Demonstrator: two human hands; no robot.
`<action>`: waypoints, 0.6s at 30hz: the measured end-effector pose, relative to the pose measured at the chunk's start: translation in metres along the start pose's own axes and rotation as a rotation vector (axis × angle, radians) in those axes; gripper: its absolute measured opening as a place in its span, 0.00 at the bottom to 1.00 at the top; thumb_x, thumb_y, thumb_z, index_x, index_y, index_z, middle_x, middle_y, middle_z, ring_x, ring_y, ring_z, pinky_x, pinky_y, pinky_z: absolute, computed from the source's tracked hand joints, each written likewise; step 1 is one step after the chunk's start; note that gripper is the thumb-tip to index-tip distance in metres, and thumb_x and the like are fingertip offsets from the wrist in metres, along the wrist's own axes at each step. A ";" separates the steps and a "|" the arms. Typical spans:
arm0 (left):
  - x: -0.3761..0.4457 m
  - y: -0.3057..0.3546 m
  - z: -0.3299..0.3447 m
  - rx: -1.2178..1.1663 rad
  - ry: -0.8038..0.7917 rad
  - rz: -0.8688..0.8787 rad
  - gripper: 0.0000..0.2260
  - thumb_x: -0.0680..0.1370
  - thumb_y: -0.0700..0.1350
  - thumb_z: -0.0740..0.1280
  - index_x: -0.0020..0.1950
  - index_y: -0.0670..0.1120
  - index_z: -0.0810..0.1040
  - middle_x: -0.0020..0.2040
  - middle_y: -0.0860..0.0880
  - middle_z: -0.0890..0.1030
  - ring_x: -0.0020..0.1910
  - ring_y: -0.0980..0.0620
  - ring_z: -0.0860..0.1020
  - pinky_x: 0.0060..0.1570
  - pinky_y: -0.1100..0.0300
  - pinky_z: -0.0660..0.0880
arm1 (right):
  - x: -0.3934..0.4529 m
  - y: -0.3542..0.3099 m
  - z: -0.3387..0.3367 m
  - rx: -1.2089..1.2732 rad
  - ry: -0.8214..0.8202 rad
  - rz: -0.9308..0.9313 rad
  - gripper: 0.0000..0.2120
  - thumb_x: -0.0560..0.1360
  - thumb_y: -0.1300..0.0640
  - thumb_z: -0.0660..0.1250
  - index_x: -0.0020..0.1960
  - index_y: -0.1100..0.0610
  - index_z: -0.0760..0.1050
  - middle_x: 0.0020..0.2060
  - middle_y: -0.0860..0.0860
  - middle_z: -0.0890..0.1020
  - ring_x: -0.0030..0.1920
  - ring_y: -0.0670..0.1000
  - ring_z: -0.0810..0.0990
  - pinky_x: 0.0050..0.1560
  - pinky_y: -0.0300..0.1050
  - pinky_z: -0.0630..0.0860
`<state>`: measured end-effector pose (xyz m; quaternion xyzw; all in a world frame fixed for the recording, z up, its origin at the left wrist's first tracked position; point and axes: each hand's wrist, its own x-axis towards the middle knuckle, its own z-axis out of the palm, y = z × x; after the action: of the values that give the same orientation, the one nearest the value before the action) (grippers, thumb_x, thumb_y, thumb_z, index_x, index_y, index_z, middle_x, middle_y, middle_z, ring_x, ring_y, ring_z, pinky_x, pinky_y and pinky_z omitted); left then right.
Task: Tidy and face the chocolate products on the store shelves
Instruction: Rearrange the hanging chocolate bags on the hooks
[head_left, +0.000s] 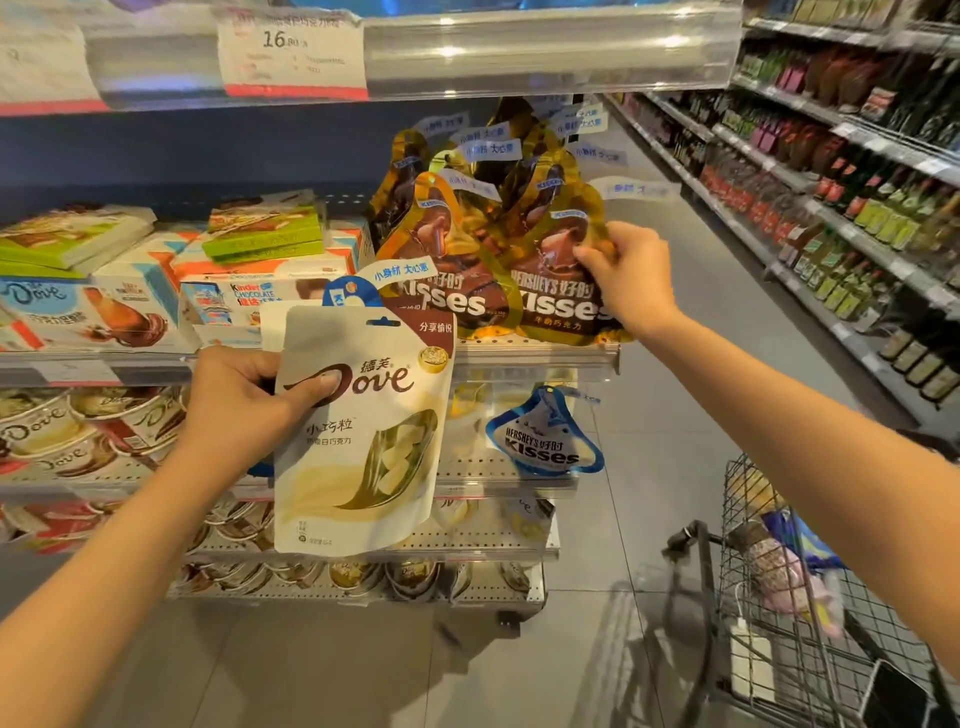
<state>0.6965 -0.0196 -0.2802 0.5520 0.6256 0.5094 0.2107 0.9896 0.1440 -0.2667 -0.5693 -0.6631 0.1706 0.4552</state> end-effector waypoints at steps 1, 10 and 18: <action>0.001 0.000 0.001 0.009 0.000 0.001 0.06 0.69 0.38 0.73 0.37 0.48 0.81 0.26 0.61 0.79 0.29 0.67 0.78 0.27 0.72 0.74 | -0.001 -0.002 0.000 -0.001 -0.043 -0.007 0.06 0.76 0.54 0.66 0.44 0.57 0.76 0.43 0.52 0.81 0.46 0.50 0.80 0.49 0.49 0.78; 0.001 -0.005 0.001 0.001 -0.014 0.023 0.06 0.69 0.36 0.73 0.42 0.47 0.81 0.27 0.65 0.78 0.31 0.66 0.79 0.30 0.71 0.76 | -0.025 0.001 -0.003 0.028 0.048 -0.042 0.28 0.73 0.54 0.70 0.69 0.57 0.63 0.62 0.51 0.72 0.61 0.47 0.71 0.59 0.38 0.68; 0.001 -0.017 0.014 -0.018 -0.036 0.016 0.06 0.69 0.37 0.73 0.44 0.46 0.82 0.28 0.66 0.79 0.33 0.66 0.80 0.33 0.69 0.78 | -0.119 -0.013 0.038 0.265 -0.286 -0.166 0.15 0.72 0.48 0.69 0.53 0.54 0.69 0.44 0.47 0.75 0.39 0.45 0.75 0.38 0.44 0.74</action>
<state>0.6999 -0.0109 -0.2998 0.5642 0.6126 0.5066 0.2230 0.9437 0.0425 -0.3259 -0.4178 -0.7374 0.2973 0.4398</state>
